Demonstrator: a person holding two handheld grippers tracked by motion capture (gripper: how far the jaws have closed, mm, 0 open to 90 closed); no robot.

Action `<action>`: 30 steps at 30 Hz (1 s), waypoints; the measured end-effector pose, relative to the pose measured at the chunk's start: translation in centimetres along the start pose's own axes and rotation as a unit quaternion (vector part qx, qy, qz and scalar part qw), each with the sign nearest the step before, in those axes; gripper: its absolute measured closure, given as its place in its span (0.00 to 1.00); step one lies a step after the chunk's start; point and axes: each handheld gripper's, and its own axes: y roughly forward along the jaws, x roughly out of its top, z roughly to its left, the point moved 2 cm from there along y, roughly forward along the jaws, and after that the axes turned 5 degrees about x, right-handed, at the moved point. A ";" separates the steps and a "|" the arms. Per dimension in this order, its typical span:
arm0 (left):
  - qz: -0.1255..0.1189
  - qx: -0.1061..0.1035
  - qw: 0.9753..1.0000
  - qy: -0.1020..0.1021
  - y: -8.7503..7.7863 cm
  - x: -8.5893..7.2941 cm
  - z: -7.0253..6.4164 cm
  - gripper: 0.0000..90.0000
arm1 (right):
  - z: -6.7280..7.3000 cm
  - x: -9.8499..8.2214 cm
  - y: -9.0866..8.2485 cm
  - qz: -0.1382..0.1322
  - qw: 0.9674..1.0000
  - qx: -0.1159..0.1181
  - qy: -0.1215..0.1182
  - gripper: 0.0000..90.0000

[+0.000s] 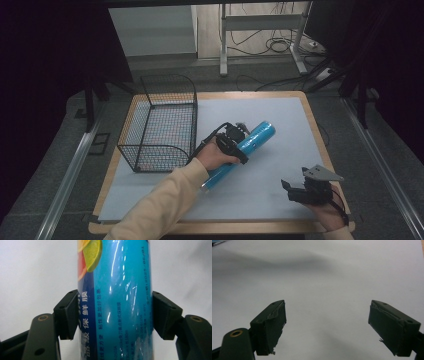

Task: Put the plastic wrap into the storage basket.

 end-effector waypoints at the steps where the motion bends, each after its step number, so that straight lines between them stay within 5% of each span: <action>1: -0.003 0.002 1.000 0.001 -0.2 0.1 0.0 0.35 | 0.0 0.0 0.0 0.000 1.000 0.001 -0.001 0.17; 30: -0.028 0.014 0.999 0.017 -3.1 2.7 0.1 0.35 | -0.3 -0.2 0.1 0.007 1.000 -0.001 0.001 0.17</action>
